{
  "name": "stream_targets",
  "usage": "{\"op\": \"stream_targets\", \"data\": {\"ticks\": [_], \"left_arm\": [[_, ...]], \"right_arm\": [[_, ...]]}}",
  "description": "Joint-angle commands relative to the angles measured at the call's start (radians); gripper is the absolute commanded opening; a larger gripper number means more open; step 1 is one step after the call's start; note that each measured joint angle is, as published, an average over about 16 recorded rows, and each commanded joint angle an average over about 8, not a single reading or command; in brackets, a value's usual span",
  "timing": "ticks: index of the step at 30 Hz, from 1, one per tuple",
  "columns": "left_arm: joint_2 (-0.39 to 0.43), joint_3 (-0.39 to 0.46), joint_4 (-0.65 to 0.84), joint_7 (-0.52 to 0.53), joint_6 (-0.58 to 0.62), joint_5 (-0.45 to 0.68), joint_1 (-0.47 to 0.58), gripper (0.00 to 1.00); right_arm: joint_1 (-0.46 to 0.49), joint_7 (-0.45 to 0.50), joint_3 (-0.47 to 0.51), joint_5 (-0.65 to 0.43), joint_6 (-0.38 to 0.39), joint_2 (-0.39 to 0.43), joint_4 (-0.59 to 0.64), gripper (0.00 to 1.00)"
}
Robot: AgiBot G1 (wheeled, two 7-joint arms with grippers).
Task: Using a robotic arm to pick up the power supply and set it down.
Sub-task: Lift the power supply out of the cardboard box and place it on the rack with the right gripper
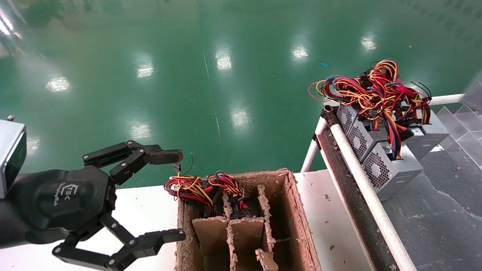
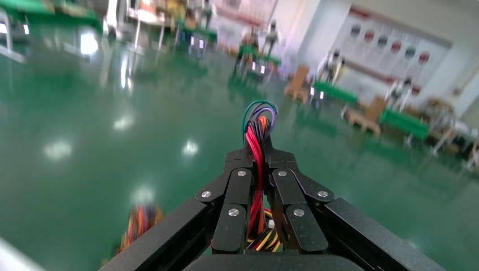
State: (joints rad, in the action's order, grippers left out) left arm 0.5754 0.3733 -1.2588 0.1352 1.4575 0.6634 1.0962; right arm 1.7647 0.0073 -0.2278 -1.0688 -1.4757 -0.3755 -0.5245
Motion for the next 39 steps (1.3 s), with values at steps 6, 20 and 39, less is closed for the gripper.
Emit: {"op": "stream_targets", "data": {"ticks": [6,20,39], "left_arm": [[0.0,0.0,0.0,0.0,0.0,0.0,0.0,1.0],[0.0,0.0,0.0,0.0,0.0,0.0,0.0,1.0],[0.0,0.0,0.0,0.0,0.0,0.0,0.0,1.0]], "right_arm": [[-0.004,-0.026,-0.051,-0.06,-0.095,0.068,0.079,0.0],[-0.234,0.007,-0.182,0.119,-0.111,0.09,0.02,0.0],[-0.182,-0.031,-0.234,0.086,-0.025,-0.052,0.099,0.0]]}}
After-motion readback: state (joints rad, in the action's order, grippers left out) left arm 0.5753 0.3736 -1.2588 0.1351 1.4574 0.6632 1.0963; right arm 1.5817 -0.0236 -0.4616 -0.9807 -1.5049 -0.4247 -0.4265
